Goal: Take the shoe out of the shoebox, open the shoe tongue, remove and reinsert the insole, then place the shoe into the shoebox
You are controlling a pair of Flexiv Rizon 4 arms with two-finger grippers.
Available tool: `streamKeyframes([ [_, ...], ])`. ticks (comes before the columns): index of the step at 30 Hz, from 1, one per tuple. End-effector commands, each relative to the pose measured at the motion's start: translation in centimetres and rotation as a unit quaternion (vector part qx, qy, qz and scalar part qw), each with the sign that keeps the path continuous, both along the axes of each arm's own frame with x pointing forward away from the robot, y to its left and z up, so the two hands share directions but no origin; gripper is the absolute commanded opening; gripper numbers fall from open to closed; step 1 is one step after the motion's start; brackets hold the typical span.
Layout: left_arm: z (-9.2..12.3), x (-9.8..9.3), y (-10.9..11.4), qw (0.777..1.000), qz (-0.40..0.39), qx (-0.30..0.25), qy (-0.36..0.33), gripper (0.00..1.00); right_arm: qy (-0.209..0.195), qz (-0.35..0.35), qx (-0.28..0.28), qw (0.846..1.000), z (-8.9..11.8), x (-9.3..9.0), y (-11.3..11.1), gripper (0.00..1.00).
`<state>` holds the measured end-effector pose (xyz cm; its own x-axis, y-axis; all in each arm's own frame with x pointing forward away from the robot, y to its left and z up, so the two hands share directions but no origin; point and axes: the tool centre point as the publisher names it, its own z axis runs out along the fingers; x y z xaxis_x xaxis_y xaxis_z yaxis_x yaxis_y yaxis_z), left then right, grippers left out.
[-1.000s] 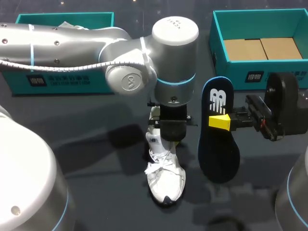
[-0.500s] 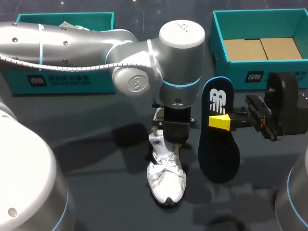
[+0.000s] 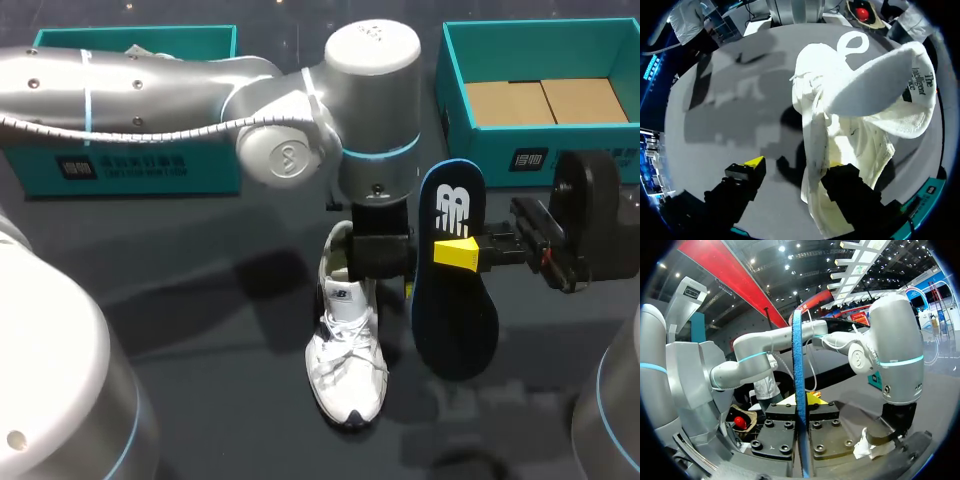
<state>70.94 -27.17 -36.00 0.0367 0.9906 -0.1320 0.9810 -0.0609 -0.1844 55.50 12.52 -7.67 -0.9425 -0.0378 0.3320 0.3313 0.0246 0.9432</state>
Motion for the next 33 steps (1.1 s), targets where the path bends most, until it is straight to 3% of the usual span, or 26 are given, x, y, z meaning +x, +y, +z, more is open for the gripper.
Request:
streamKeyframes([
  [1, 3.2, 1.1, 0.8, 0.999, 0.012, -0.047, 0.012, 1.00, 0.000, -0.001, -0.001, 1.000, 0.0, -0.1, 0.1, 0.00],
  [8, 10.4, 2.8, -0.2, 0.974, 0.069, -0.207, 0.054, 1.00, 0.000, -0.001, -0.001, 1.000, 0.0, -0.1, 0.1, 0.00],
  [23, 10.4, 2.8, -0.2, 0.974, 0.069, -0.207, 0.054, 1.00, 0.000, -0.001, -0.001, 1.000, 0.0, -0.1, 0.1, 0.00],
  [33, 13.4, 3.4, -1.5, 0.922, 0.115, -0.368, 0.047, 1.00, 0.000, -0.001, -0.001, 1.000, 0.0, -0.1, 0.1, 0.00],
])
